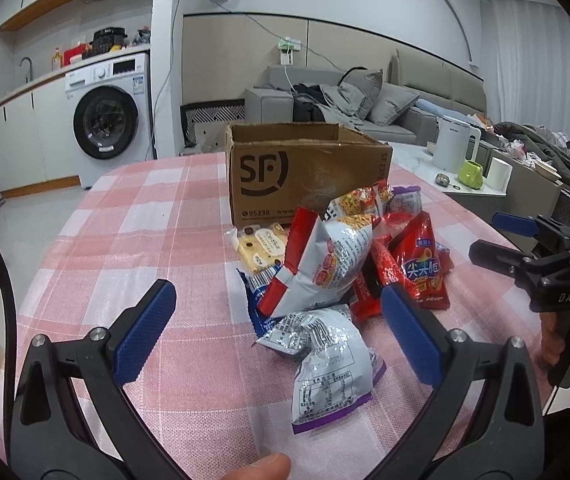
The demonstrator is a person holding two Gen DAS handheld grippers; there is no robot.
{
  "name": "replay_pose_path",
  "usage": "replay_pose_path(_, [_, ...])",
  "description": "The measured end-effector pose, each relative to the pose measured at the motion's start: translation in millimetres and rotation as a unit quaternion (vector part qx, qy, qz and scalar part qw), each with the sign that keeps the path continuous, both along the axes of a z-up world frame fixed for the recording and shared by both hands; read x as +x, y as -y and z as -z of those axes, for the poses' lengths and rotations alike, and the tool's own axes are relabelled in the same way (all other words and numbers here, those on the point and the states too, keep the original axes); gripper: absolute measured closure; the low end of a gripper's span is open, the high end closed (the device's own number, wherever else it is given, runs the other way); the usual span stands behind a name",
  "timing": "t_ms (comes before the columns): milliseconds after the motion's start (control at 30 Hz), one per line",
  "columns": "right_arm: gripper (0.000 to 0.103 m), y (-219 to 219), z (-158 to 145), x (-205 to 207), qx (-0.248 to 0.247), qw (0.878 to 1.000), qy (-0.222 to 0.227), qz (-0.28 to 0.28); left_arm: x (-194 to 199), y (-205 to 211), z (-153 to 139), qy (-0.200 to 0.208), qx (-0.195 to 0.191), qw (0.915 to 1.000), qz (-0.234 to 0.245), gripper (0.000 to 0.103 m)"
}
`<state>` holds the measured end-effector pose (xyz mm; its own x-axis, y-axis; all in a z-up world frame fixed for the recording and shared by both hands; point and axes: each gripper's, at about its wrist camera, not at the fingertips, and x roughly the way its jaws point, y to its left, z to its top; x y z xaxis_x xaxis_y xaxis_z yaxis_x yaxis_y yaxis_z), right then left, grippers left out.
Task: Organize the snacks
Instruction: 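Grasp the white-silver snack bag with the left tool while the right tool grasps the red blue-lettered bag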
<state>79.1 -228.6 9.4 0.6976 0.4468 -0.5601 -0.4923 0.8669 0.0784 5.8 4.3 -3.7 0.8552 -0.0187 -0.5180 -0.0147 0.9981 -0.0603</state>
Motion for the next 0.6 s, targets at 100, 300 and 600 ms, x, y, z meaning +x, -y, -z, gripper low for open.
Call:
replay_pose_path(100, [0.0,-5,2,5,-0.007,1.0,-0.028,-0.009,5,2,3,-0.029,-0.008,0.9995,0.01,0.001])
replay_pose_path(300, [0.004,-18,12,8,-0.019,0.998,-0.055,-0.037,15,7,14,-0.07,-0.01,0.9974,0.017,0.001])
replay_pose_path(600, [0.025,-32,31,16,-0.024,0.993,-0.099,-0.064,31,15,33,-0.119,-0.017,0.9917,0.045,0.033])
